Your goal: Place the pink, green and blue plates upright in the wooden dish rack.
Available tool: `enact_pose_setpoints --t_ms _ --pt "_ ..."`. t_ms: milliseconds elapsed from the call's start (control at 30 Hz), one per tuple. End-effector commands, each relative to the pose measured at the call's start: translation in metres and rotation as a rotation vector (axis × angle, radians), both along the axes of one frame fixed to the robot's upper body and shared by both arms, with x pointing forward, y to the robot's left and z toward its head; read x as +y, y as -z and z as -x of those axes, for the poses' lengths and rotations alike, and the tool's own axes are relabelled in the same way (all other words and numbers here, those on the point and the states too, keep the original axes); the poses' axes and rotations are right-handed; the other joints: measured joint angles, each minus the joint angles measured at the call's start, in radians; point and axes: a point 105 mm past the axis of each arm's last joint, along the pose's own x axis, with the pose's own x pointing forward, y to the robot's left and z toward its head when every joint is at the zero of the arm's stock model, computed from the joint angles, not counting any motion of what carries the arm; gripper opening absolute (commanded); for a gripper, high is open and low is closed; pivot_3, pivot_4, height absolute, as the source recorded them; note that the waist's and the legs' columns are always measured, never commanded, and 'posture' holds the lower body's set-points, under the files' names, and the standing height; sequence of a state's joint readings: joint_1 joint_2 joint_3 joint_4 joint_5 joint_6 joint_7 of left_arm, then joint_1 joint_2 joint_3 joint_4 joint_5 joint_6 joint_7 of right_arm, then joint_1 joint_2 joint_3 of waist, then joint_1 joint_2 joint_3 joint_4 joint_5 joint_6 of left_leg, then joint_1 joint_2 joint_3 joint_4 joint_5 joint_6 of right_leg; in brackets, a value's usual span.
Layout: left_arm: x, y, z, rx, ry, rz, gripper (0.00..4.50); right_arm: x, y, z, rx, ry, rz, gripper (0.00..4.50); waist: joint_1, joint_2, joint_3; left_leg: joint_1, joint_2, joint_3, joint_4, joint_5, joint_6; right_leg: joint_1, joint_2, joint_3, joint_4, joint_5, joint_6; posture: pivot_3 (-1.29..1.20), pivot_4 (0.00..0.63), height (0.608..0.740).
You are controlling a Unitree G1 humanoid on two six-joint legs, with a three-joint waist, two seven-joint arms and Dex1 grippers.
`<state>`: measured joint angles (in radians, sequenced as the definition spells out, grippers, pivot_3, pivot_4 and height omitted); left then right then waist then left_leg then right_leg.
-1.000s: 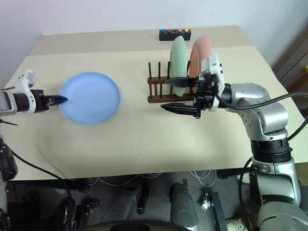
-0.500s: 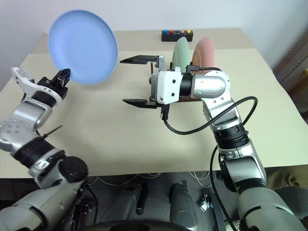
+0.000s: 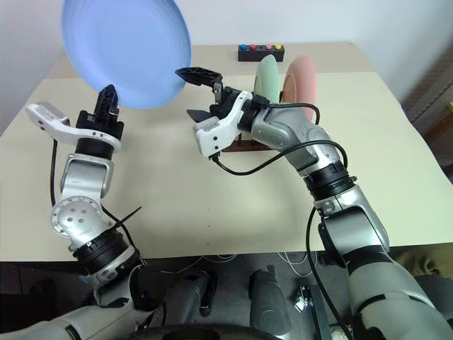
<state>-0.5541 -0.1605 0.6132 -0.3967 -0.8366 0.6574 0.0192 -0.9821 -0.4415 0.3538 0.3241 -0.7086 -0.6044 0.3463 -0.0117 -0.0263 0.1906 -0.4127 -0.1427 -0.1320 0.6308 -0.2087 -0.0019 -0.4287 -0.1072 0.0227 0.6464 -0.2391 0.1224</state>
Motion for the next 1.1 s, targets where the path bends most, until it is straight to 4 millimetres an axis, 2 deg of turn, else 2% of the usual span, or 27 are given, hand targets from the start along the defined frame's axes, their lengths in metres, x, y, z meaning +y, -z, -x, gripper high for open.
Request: enact_pose_setpoints --t_ms 33,233,433,533,767,933,1033,1100 --pt "-0.014 -0.022 0.01 -0.096 0.025 -0.037 0.05 0.003 -0.021 -0.002 -0.079 0.005 -0.02 4.5 0.0 0.0 0.0 0.0 0.0 0.0 0.0 0.0 0.0 0.0 0.0 0.0 0.0 0.0 0.0 0.0 0.15 0.74" --pt "-0.022 -0.026 0.009 -0.119 0.022 -0.026 0.05 0.01 -0.023 0.0 -0.146 0.0 -0.008 4.5 -0.002 0.0 0.0 0.001 0.001 0.0 -0.001 0.0 0.0 0.0 0.001 0.001 0.0 0.0 0.0 0.0 0.15 0.74" --pt "-0.026 -0.025 0.009 -0.118 0.019 -0.04 0.05 0.012 -0.019 -0.003 -0.093 0.001 -0.026 4.5 -0.002 0.0 0.0 0.001 0.001 0.0 -0.001 0.0 0.0 0.0 0.001 0.001 0.0 0.0 0.0 0.0 0.15 0.74" --pt "-0.031 -0.025 0.009 -0.121 0.031 -0.055 0.0 0.012 -0.018 -0.003 -0.081 0.002 -0.029 3.58 -0.001 0.0 0.0 0.001 0.001 0.0 -0.001 0.0 0.0 0.0 0.002 0.001 -0.001 0.0 -0.001 0.0 0.15 0.74" --pt "-0.04 -0.026 0.012 -0.134 0.083 -0.08 0.0 0.013 -0.017 -0.004 -0.058 0.006 -0.041 0.11 -0.002 0.0 0.0 0.001 0.001 0.0 -0.001 0.0 0.0 0.0 0.002 0.001 -0.001 0.0 -0.001 0.0 0.15 0.74" --pt "-0.053 -0.026 0.015 -0.142 0.154 -0.102 0.0 0.012 -0.016 -0.005 -0.052 0.008 -0.041 0.04 -0.001 0.0 0.0 0.001 0.002 0.001 -0.001 0.0 0.0 0.0 0.003 0.002 -0.001 0.0 -0.001 0.0 0.15 0.74" --pt "-0.057 -0.027 0.017 -0.157 0.199 -0.083 1.0 0.01 -0.018 -0.006 -0.051 0.014 -0.044 0.0 -0.001 0.0 0.0 0.001 0.002 0.001 -0.001 0.0 0.0 0.0 0.003 0.002 -0.001 0.0 -0.001 0.0 0.15 0.74" --pt "-0.059 -0.028 0.019 -0.162 0.219 -0.095 2.01 0.008 -0.02 -0.007 -0.052 0.019 -0.052 0.0 0.0 0.0 0.0 0.001 0.002 0.001 -0.001 0.0 0.0 0.001 0.003 0.002 -0.001 0.0 -0.001 0.0 0.15 0.74"
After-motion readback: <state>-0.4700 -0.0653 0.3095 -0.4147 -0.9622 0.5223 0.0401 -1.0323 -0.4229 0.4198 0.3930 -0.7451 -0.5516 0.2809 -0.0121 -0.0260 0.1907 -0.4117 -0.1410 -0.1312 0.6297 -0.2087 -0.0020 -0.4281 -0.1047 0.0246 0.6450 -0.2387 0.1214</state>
